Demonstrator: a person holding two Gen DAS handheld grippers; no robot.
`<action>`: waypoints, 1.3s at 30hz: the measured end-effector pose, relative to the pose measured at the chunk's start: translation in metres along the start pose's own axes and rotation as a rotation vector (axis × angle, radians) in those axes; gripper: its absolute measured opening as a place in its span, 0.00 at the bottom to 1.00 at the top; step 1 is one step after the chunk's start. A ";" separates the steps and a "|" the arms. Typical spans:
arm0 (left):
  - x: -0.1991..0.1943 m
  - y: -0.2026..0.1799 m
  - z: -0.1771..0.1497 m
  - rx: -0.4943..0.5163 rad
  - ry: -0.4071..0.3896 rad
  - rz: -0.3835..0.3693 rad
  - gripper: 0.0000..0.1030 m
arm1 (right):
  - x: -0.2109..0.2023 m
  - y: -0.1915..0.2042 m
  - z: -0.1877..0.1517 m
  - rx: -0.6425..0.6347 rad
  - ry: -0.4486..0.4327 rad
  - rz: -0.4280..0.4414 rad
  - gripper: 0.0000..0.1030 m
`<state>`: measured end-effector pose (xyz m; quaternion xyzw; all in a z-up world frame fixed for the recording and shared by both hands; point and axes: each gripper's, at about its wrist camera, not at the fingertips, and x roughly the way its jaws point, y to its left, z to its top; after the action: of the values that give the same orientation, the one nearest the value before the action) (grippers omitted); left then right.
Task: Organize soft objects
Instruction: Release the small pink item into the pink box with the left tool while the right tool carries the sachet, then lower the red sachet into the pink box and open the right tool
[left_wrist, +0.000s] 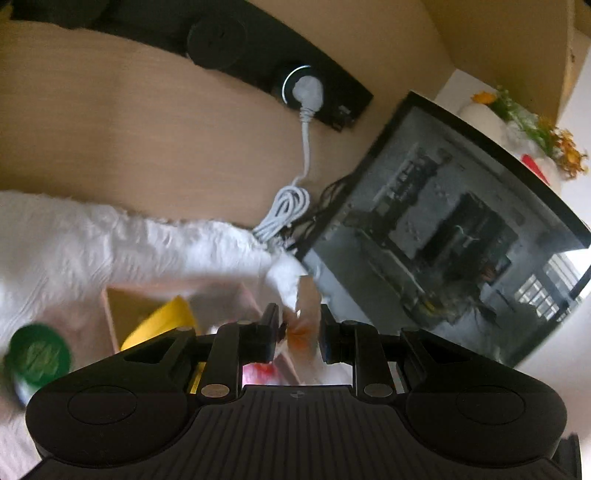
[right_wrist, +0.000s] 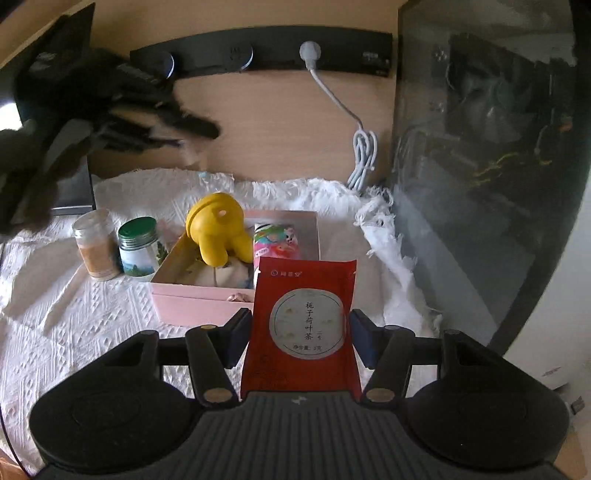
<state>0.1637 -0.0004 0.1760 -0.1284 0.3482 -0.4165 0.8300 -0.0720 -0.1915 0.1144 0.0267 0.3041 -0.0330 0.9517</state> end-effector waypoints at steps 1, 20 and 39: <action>0.015 0.006 0.001 0.003 0.018 0.018 0.23 | 0.004 0.000 0.000 -0.001 0.007 0.000 0.56; 0.011 0.055 -0.015 -0.089 -0.085 0.108 0.24 | 0.068 0.006 0.077 0.028 -0.002 0.097 0.56; -0.112 0.112 -0.159 -0.302 -0.082 0.563 0.24 | 0.214 0.046 0.079 -0.096 0.153 0.085 0.68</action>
<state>0.0765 0.1690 0.0575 -0.1655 0.3941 -0.1088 0.8975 0.1509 -0.1612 0.0557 -0.0034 0.3757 0.0242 0.9264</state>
